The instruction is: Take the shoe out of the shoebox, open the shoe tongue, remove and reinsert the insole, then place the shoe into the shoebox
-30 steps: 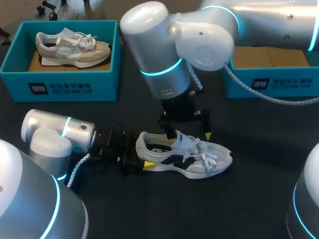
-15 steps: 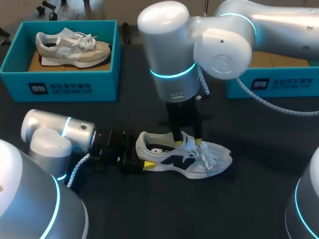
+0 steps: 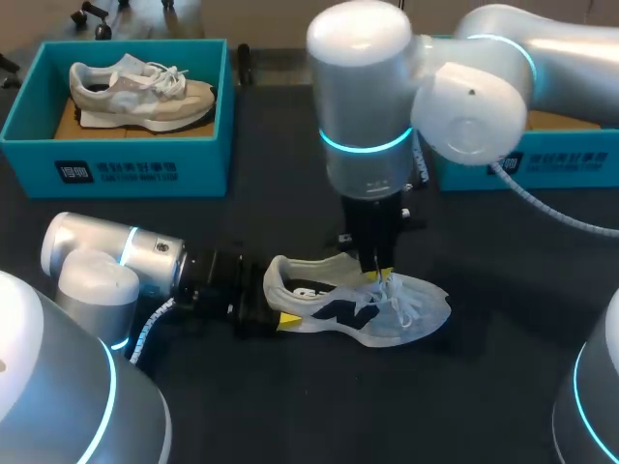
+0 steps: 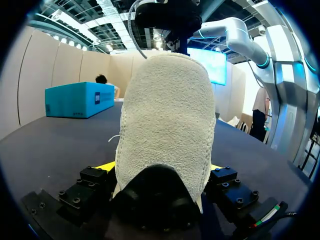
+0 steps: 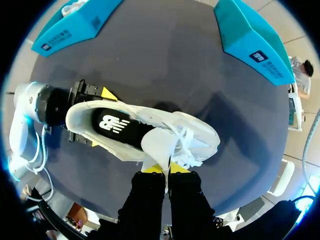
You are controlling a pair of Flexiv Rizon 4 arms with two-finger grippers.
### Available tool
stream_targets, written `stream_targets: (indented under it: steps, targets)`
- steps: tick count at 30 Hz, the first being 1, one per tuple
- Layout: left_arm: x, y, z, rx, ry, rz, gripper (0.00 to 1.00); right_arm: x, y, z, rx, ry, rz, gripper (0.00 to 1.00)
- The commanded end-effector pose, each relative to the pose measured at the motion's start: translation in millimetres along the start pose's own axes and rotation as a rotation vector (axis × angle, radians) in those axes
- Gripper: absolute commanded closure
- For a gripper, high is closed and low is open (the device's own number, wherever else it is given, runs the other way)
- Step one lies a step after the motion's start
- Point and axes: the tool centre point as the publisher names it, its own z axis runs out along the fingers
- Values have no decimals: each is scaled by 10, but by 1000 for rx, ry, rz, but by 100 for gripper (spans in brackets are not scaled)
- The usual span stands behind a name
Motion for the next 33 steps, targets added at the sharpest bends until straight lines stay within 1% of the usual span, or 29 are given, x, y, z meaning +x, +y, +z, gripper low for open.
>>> stream_targets:
  steps: [1,2,5,9,13,18,23,24,26,29,30,31,33]
  targets:
    - [-45,54,-16,-2,2,0,100,-275,-72,-57,-46,236,-5,100]
    - [-45,54,-16,-2,2,0,100,-329,-78,-71,-62,261,-7,100]
    - [-45,54,-16,-2,2,0,100,-471,-60,-76,-77,320,-43,100]
    - [-45,54,-16,-2,2,0,100,-580,-15,-59,-76,377,-86,100]
    - [-45,54,-16,-2,2,0,100,-619,3,18,-42,432,-113,100]
    - [-45,54,-16,-2,2,0,100,-626,-16,137,2,478,-127,100]
    - [-45,54,-16,-2,2,0,100,-608,-46,229,4,516,-149,100]
    - [-45,54,-16,-2,2,0,100,-606,-53,246,6,520,-152,99]
    - [-45,54,-16,-2,2,0,100,-602,-66,275,2,528,-158,93]
    - [-45,54,-16,-2,2,0,100,-603,-103,321,-11,526,-159,93]
    - [-45,54,-16,-2,2,0,100,-604,-111,339,-11,527,-161,91]
    - [-45,54,-16,-2,2,0,100,-603,-117,349,-10,527,-163,87]
    - [-45,54,-16,-2,2,0,100,-600,-139,357,-12,527,-170,73]
